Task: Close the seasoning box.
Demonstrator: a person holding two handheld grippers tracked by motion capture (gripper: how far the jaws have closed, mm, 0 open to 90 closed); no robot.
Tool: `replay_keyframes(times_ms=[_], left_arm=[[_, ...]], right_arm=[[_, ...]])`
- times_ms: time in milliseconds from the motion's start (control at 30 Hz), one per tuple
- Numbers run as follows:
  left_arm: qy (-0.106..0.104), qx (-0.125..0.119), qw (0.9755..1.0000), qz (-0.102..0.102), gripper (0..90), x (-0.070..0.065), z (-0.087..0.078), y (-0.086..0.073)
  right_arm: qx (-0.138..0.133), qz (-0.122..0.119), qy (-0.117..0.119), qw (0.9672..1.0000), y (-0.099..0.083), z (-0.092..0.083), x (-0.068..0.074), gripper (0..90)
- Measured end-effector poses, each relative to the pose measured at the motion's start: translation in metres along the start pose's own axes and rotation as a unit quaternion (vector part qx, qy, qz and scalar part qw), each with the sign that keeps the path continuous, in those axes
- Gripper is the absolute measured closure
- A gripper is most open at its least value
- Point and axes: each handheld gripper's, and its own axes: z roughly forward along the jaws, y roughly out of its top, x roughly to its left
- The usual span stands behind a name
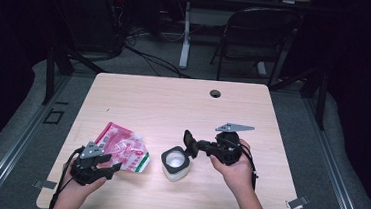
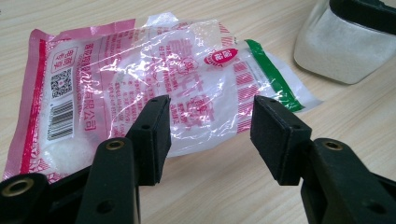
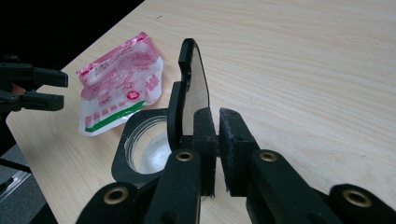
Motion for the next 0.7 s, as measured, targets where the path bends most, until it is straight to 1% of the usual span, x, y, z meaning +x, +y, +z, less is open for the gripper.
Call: replay_keyframes(times_ms=[67, 167, 567, 633, 700], left_arm=[[0.000, -0.001, 1.0000, 0.000, 47.8, 0.0001, 0.0002, -0.0001], [0.000, 0.000, 1.0000, 0.001, 47.7, 0.0006, -0.0001, 0.0000], [-0.001, 0.001, 1.0000, -0.001, 47.7, 0.0005, 0.0004, -0.0003], [-0.001, 0.002, 1.0000, -0.001, 47.7, 0.0005, 0.0005, -0.0003], [-0.001, 0.002, 1.0000, -0.001, 47.7, 0.0005, 0.0008, -0.0004]], right_arm=[[0.000, 0.003, 0.000, 1.0000, -0.0001, 0.0003, 0.0009, 85.2], [0.005, -0.001, 0.001, 1.0000, 0.0001, 0.0001, 0.0014, 85.0], [0.003, -0.004, 0.003, 1.0000, -0.0007, 0.0022, 0.0039, 85.0], [0.006, -0.006, 0.005, 0.9999, -0.0005, 0.0019, 0.0042, 85.0], [0.003, -0.003, 0.005, 1.0000, -0.0009, 0.0027, 0.0053, 85.0]])
